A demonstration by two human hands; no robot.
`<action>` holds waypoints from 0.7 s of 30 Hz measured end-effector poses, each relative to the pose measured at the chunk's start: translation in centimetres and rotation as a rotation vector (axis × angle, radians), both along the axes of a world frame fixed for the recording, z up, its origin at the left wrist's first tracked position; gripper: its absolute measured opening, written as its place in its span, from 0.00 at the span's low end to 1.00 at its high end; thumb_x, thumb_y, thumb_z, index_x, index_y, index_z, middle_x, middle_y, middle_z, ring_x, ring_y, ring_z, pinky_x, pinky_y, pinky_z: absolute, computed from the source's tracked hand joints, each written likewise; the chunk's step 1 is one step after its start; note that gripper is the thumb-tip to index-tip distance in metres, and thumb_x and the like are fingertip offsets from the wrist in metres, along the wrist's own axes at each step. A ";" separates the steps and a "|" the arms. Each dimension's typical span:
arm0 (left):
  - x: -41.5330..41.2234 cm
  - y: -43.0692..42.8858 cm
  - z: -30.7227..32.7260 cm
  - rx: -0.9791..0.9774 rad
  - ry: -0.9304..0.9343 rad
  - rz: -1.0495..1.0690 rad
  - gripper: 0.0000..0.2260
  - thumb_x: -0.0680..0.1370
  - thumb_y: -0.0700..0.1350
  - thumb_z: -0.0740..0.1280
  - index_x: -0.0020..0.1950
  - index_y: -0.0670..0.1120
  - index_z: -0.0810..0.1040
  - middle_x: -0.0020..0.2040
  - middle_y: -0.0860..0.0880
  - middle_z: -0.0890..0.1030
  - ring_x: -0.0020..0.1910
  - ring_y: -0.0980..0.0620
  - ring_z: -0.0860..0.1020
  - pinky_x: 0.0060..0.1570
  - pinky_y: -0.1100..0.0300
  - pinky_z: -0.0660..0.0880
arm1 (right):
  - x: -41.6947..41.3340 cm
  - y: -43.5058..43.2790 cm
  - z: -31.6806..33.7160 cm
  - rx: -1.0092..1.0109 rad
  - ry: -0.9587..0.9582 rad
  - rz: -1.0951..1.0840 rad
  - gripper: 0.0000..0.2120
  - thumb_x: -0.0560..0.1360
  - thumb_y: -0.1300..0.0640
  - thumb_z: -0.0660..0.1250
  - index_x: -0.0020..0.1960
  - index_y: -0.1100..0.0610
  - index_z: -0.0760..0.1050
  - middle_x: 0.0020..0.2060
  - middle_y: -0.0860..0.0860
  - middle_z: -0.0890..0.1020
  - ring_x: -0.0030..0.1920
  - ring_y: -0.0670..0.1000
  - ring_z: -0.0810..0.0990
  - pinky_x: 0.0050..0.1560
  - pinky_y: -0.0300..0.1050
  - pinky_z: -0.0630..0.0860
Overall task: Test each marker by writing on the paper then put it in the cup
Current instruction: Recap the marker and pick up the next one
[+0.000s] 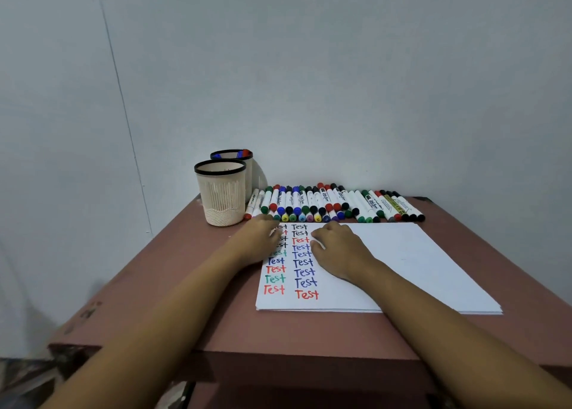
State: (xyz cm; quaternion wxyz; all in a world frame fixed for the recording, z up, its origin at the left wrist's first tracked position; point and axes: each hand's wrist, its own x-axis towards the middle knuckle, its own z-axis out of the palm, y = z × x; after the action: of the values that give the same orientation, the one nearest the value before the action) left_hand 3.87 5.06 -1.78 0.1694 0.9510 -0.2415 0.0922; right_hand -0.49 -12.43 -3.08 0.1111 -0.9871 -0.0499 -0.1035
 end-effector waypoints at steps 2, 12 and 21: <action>0.0 0.1 -0.5 0.002 0.061 -0.011 0.17 0.82 0.47 0.55 0.67 0.41 0.72 0.68 0.43 0.70 0.65 0.48 0.68 0.63 0.58 0.64 | 0.1 -0.2 0.5 -0.047 0.030 0.025 0.19 0.81 0.51 0.53 0.67 0.57 0.72 0.64 0.56 0.71 0.66 0.57 0.68 0.62 0.51 0.69; 1.2 0.2 -1.5 -0.025 0.064 0.024 0.19 0.82 0.50 0.55 0.71 0.46 0.68 0.71 0.47 0.66 0.69 0.51 0.65 0.65 0.57 0.63 | 5.8 -5.4 3.8 0.100 -0.126 -0.378 0.08 0.77 0.63 0.57 0.43 0.63 0.72 0.55 0.61 0.75 0.57 0.61 0.73 0.48 0.47 0.68; 1.1 0.2 -1.4 -0.022 0.063 0.021 0.19 0.82 0.51 0.55 0.71 0.46 0.68 0.71 0.47 0.66 0.68 0.51 0.66 0.66 0.56 0.64 | 7.0 -5.7 2.1 0.114 -0.127 -0.508 0.12 0.79 0.59 0.58 0.59 0.63 0.72 0.62 0.60 0.72 0.65 0.60 0.68 0.57 0.51 0.70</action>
State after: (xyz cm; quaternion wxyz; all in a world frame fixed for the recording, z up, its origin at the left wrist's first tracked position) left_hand 4.97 5.30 -3.23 0.1864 0.9541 -0.2247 0.0666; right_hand 6.52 -18.11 -1.00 0.1334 -0.9517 0.1986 -0.1923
